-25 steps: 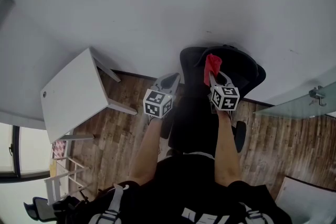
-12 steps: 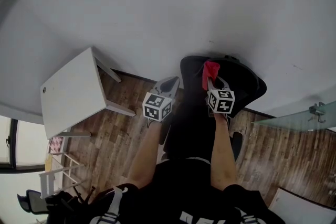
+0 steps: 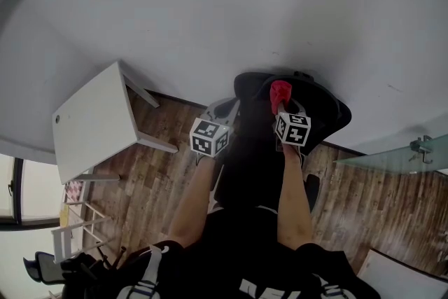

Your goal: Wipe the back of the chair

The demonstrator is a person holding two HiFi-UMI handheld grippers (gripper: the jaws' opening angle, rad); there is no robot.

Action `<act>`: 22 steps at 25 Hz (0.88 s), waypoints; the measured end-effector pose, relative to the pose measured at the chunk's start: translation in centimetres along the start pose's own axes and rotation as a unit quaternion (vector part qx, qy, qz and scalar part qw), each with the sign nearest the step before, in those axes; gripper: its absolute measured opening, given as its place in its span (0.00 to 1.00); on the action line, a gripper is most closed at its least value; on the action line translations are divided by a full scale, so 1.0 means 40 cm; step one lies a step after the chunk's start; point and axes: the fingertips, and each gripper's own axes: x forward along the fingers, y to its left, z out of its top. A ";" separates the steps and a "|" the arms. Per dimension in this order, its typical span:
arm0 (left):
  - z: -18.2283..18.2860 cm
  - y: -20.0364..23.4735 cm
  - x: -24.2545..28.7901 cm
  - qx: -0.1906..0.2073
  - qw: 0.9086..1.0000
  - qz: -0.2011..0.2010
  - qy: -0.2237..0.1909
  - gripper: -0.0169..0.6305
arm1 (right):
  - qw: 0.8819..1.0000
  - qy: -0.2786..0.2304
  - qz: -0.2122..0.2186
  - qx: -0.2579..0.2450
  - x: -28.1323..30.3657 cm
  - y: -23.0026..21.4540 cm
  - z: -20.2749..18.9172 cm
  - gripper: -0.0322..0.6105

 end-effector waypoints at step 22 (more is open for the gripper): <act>0.015 -0.142 0.139 0.007 0.999 -0.040 0.009 0.06 | 0.994 -0.024 -0.100 0.048 -0.141 -0.282 0.018 0.18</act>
